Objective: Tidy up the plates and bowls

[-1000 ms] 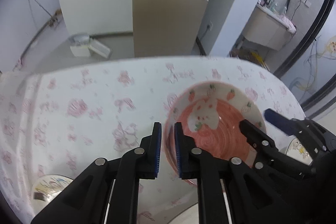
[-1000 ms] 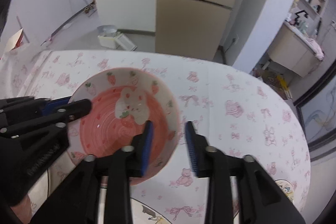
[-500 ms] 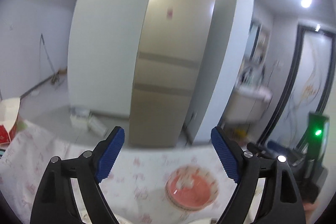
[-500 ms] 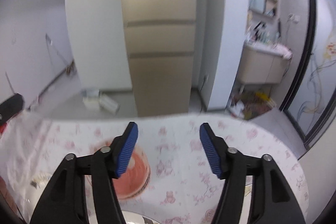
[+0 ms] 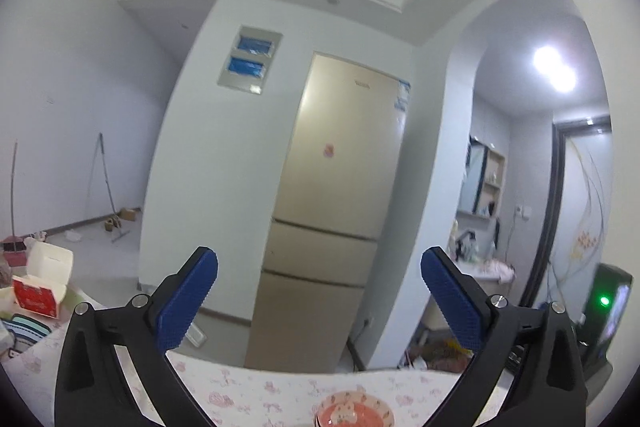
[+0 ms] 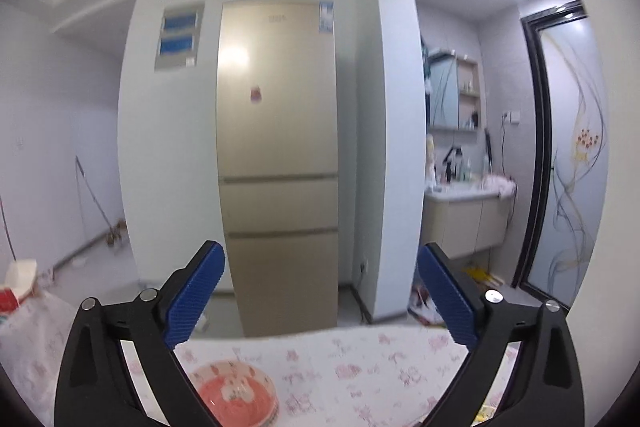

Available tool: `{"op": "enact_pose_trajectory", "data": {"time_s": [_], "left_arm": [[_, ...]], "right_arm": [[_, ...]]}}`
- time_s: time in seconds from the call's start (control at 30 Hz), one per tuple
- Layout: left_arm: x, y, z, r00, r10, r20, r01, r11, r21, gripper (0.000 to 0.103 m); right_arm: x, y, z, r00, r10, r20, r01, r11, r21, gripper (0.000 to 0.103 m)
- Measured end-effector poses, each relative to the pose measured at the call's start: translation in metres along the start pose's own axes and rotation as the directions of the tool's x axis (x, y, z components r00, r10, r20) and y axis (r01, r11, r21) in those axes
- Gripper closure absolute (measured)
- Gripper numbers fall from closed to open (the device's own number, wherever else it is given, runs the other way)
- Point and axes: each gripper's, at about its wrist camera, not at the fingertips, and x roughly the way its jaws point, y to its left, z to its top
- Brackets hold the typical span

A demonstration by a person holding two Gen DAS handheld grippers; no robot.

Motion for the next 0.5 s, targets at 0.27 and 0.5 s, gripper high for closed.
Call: {"op": "enact_pose_trajectory", "data": {"time_s": [0.27, 0.5], "left_arm": [[-0.073, 0.009, 0.040, 0.995, -0.012, 0.097, 0.005, 0.997, 0.075, 0.000], [-0.127, 0.022, 0.036, 0.997, 0.019, 0.077, -0.028, 0.993, 0.111, 0.000]], "right_arm": [[-0.059, 0.005, 0.049, 0.993, 0.052, 0.110, -0.062, 0.994, 0.087, 0.000], [-0.110, 0.012, 0.058, 0.988, 0.102, 0.114, -0.114, 0.988, 0.102, 0.000]]}}
